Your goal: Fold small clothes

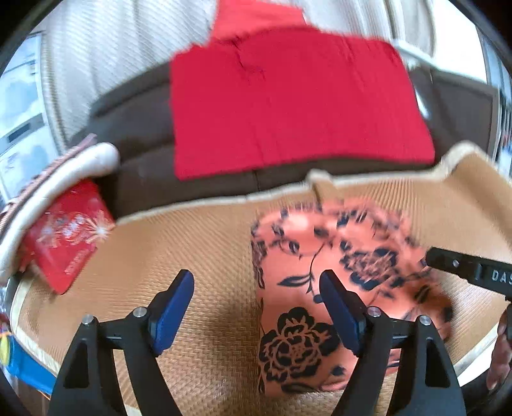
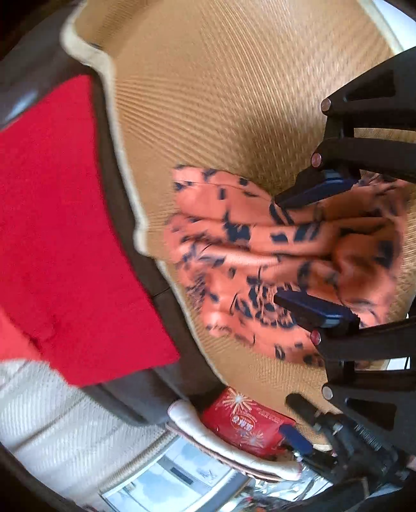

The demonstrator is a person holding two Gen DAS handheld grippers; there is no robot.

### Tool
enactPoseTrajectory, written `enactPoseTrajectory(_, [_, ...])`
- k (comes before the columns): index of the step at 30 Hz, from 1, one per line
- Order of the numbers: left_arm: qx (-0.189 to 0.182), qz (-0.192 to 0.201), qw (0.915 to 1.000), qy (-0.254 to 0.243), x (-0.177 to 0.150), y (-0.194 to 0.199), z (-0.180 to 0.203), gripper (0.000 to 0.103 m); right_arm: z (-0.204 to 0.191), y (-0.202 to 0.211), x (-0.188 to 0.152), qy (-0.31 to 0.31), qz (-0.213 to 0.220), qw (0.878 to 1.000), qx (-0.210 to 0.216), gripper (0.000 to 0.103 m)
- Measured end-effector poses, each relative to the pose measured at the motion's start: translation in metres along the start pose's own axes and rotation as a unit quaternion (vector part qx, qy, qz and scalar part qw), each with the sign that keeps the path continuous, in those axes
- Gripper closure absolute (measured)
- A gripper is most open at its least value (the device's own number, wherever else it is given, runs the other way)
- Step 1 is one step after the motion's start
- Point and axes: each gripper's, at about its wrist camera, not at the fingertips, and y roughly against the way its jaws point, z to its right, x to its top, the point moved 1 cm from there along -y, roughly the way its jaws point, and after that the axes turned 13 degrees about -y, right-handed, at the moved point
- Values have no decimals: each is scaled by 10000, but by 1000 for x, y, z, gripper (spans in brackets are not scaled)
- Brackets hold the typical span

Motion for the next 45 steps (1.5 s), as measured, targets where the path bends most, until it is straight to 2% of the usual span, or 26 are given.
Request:
enactPoseTrajectory(1, [56,54,10000,53,1,9,-5,14,-3,13,-1,62,85,9999,31,45])
enactPoseTrajectory(4, [296,299,9990,160,9,49,-15,11,-23,65,-5,406,535,9977,7,45])
enactPoseTrajectory(7, [712,594,9955,193,18,92,-18,1,-54,100,-13,762,887,9931,-98,42])
enactPoseTrajectory(11, [975,981,9901,239,25,146,-23,0,-90,154,-31,1199,1342,9835,-164,35])
enactPoseTrajectory(14, [1025,1119,9880,298,28,177,-30,0,-108,182,-42,1370,1507,9790,-98,34])
enactPoseTrajectory(18, [1089,1292,9846,455,30,213,-38,0,-120,215,-55,1493,1714,9736,-226,34])
enactPoseTrajectory(23, [1216,1529,9797,453,33,247,-39,0,-126,247,-65,1566,1911,9689,-123,31])
enactPoseTrajectory(32, [1167,1794,9756,483,35,281,-44,0,-140,277,-77,1651,2131,9630,17,31])
enactPoseTrajectory(45, [1206,1830,9737,626,32,285,-54,0,-156,257,-82,1850,1959,9630,22,31])
